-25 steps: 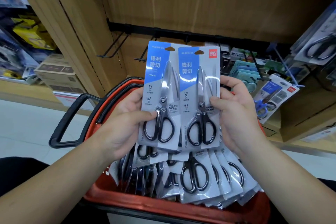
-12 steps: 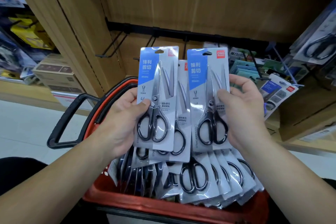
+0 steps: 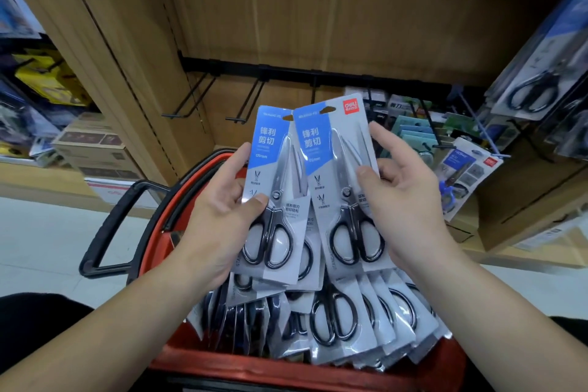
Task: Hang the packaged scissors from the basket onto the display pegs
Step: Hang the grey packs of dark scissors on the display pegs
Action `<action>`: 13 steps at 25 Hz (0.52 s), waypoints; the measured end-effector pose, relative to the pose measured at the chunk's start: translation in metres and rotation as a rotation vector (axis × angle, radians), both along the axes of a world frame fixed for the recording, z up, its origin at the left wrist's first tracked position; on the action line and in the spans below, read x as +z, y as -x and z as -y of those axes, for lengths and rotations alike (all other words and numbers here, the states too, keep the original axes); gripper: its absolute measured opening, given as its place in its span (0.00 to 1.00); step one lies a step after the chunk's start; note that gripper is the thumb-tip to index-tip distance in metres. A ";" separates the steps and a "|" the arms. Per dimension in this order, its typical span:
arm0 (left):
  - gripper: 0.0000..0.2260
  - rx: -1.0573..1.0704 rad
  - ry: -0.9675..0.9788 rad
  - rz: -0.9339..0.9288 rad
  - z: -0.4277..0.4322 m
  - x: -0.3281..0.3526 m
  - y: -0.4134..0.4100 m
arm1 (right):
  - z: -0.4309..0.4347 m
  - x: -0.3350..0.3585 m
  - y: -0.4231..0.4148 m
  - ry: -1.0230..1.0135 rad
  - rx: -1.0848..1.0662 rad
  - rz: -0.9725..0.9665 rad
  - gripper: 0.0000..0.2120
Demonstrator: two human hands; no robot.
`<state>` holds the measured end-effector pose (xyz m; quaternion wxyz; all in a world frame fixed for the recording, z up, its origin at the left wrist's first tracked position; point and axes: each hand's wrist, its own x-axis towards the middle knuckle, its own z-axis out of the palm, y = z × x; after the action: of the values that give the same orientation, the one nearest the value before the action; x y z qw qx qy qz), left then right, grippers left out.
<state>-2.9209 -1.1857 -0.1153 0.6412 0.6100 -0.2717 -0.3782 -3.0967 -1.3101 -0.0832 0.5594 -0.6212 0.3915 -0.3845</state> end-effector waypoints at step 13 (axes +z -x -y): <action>0.30 -0.079 0.117 0.136 0.096 0.092 0.070 | 0.100 0.076 0.122 0.041 -0.387 0.000 0.34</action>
<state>-2.9913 -1.2818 -0.0230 0.6403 0.5844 -0.3603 -0.3445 -3.2183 -1.4103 -0.0069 0.4623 -0.5456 0.4957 -0.4929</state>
